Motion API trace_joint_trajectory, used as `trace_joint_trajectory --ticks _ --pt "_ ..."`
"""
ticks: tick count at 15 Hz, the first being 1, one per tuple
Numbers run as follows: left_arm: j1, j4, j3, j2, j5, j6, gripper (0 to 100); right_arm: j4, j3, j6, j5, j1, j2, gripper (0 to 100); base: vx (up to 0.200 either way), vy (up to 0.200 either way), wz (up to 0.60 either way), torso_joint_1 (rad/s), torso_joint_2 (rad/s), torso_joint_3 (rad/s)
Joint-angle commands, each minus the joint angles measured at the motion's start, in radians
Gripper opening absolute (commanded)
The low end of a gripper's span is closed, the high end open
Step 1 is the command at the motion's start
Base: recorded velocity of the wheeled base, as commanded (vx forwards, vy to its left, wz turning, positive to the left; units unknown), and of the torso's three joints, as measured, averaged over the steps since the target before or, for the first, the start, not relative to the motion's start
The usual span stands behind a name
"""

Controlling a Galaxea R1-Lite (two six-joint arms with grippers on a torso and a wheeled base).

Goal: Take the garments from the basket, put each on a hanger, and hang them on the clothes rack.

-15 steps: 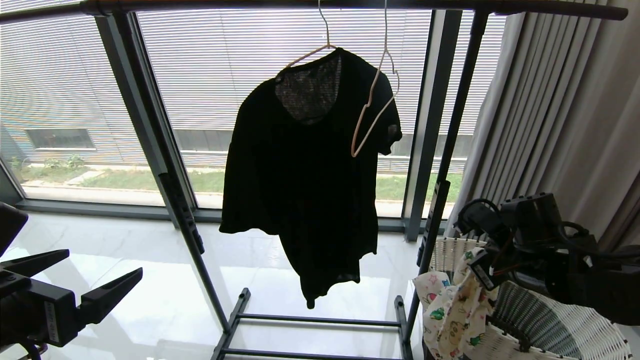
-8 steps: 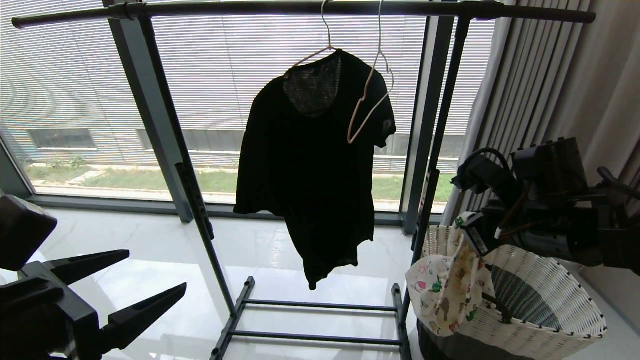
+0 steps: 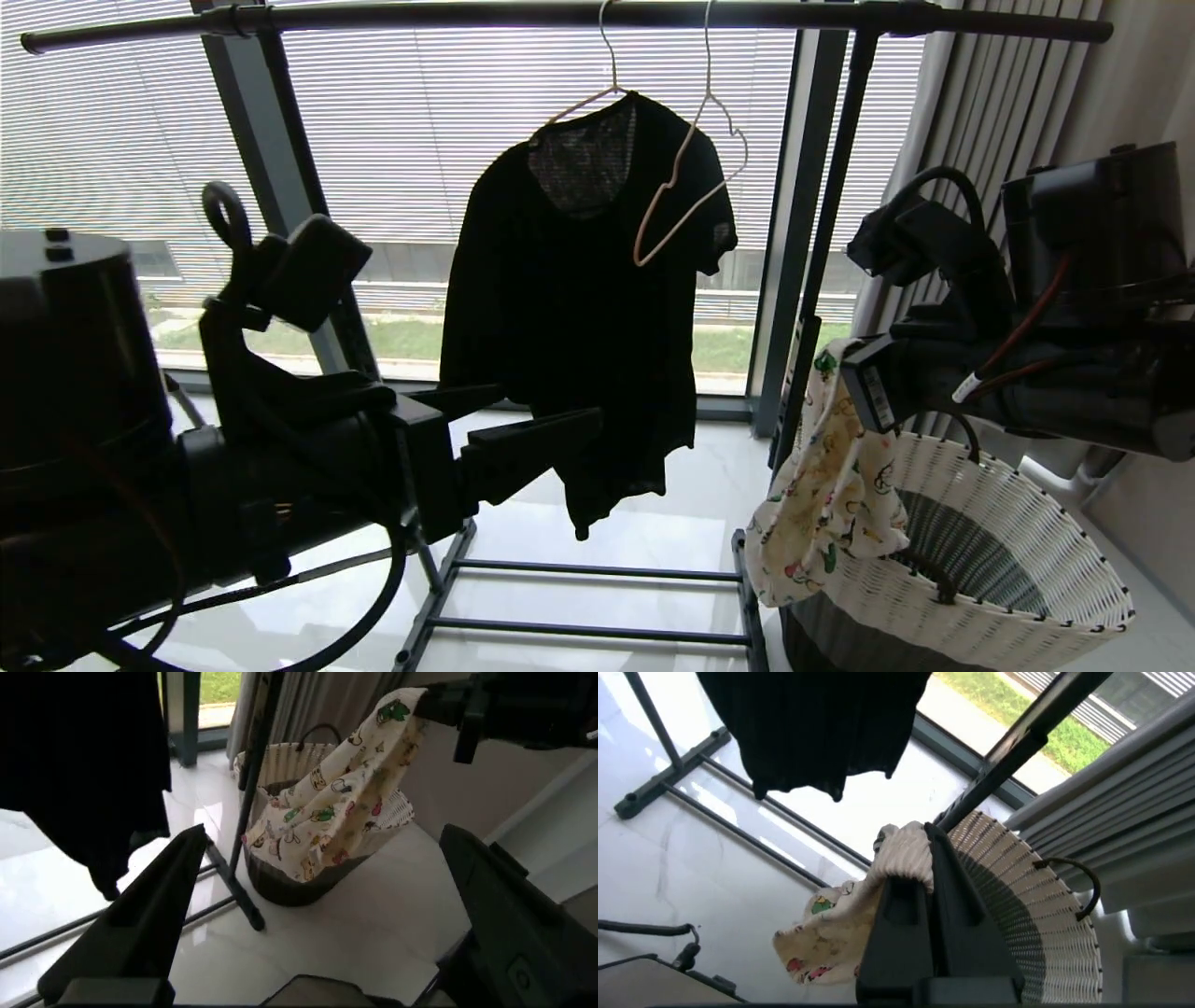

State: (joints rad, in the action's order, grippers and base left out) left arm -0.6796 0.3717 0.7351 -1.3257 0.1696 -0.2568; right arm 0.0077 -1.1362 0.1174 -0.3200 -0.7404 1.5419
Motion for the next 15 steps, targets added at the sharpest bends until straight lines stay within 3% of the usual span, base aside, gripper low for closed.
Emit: trace_joint_trajectory --ticks 1,5,10,15 --pt "-0.083 0.049 0.029 -0.221 -0.002 -0.018 100 0.0 -0.002 -0.01 -0.001 -0.022 -0.022 0 0.0 0.0 0.0 0.0 0.0 0.0" --pt "-0.176 0.056 0.069 -0.435 -0.045 0.031 100 0.0 -0.001 -0.012 -0.001 -0.037 -0.039 0 0.0 0.0 0.0 0.0 0.0 0.0" --pt "-0.206 0.056 0.296 -0.716 -0.131 0.031 100 0.0 -0.002 -0.016 -0.001 -0.076 -0.051 0 0.0 0.0 0.0 0.0 0.0 0.0" --pt "-0.212 0.056 0.313 -0.734 -0.133 0.028 100 0.0 0.003 -0.016 -0.001 -0.08 -0.048 0 0.0 0.0 0.0 0.0 0.0 0.0"
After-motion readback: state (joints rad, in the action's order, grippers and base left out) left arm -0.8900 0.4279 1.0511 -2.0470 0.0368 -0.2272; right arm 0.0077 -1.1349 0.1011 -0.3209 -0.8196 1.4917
